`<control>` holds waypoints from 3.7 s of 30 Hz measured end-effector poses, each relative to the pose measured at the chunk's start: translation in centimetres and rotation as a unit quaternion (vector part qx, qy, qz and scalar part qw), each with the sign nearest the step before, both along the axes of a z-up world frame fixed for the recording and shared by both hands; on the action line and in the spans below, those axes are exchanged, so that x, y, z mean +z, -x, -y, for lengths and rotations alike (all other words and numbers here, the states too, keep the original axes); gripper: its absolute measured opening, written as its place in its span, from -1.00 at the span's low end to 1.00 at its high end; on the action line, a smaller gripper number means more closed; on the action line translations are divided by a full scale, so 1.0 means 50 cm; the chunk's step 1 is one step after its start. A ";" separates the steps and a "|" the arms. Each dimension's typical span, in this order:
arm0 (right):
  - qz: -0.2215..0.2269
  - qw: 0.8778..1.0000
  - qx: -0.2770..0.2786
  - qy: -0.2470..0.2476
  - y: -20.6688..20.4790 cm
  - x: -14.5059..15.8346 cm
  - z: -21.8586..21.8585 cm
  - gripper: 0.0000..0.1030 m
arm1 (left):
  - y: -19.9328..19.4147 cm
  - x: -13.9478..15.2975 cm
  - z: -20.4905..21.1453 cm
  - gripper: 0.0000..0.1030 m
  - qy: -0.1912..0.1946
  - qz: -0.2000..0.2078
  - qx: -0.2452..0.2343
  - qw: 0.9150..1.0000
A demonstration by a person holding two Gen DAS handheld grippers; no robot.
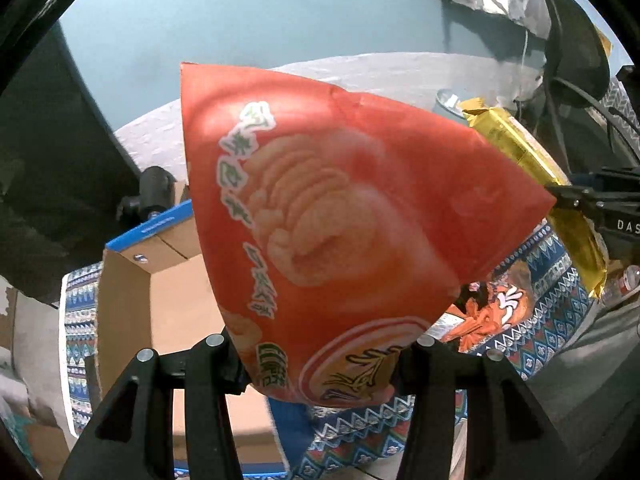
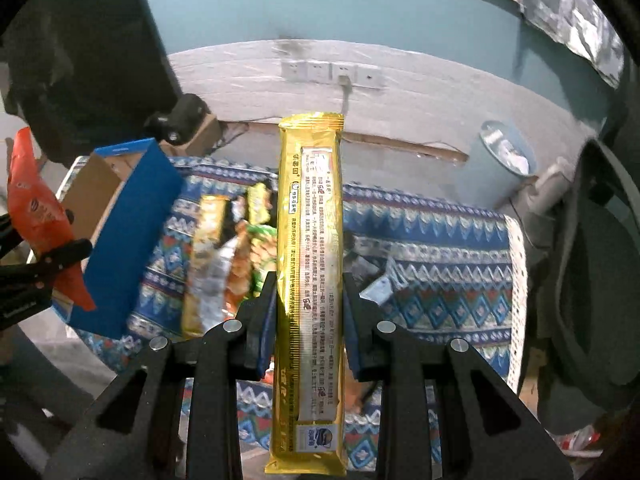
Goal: Organize snacks
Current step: 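Lift the red bag with the left tool while the right tool carries the yellow bar toward the box, then release the red bag and yellow bar into the box from both tools, then move both tools back over the snack pile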
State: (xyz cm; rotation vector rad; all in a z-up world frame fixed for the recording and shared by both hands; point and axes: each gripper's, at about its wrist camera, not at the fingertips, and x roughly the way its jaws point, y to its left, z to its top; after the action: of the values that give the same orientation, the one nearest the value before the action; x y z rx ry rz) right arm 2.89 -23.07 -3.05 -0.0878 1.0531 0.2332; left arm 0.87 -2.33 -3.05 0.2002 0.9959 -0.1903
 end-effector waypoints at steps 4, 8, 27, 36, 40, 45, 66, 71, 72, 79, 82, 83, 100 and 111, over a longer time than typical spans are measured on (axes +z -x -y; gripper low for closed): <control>0.004 1.000 0.017 -0.004 -0.011 0.011 -0.046 -0.48 | -0.002 0.011 -0.038 -0.01 0.007 0.004 0.014 1.000; 0.005 0.999 0.038 -0.010 -0.024 0.018 -0.100 -0.48 | -0.004 0.011 -0.077 -0.01 0.011 0.005 0.031 0.999; -0.027 0.988 0.149 -0.016 -0.088 0.000 -0.410 -0.48 | -0.005 -0.026 -0.285 -0.01 0.016 -0.005 0.118 0.993; -0.055 0.980 0.193 -0.008 -0.105 -0.041 -0.542 -0.48 | -0.006 -0.078 -0.374 0.00 0.025 -0.039 0.152 0.987; -0.063 0.976 0.207 -0.008 -0.111 -0.053 -0.587 -0.48 | -0.005 -0.095 -0.402 0.00 0.019 -0.049 0.167 0.985; -0.080 0.973 0.215 -0.009 -0.117 -0.077 -0.623 -0.48 | -0.004 -0.102 -0.417 0.00 0.023 -0.059 0.175 0.982; -0.062 0.976 0.209 -0.007 -0.120 -0.064 -0.590 -0.07 | -0.004 -0.098 -0.403 0.58 -0.020 -0.057 0.187 0.981; -0.057 0.978 0.201 -0.002 -0.109 -0.056 -0.547 -0.05 | -0.009 -0.097 -0.379 0.62 -0.026 -0.061 0.178 0.982; -0.055 0.978 0.199 -0.001 -0.106 -0.054 -0.539 -0.05 | -0.011 -0.097 -0.373 0.62 -0.024 -0.063 0.174 0.982; -0.042 0.980 0.196 0.011 -0.087 -0.043 -0.466 -0.03 | -0.013 -0.084 -0.329 0.62 -0.013 -0.062 0.157 0.985; -0.041 0.981 0.191 0.011 -0.081 -0.043 -0.427 0.05 | -0.016 -0.080 -0.306 0.62 -0.007 -0.065 0.151 0.986; -0.041 0.981 0.189 0.012 -0.079 -0.044 -0.416 0.05 | -0.016 -0.079 -0.297 0.62 -0.004 -0.066 0.147 0.987; -0.057 0.991 0.124 0.011 -0.060 -0.092 -0.205 0.05 | -0.019 -0.072 -0.115 0.62 -0.017 -0.080 0.068 0.994; -0.085 0.991 0.100 0.024 -0.037 -0.156 -0.078 0.05 | -0.010 -0.116 -0.014 0.62 -0.012 -0.118 0.017 0.993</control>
State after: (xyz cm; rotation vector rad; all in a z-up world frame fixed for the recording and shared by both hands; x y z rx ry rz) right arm 4.76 -19.16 -10.87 -0.2212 1.2209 0.4015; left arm 1.36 -1.63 -8.86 0.1841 1.2353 -0.1732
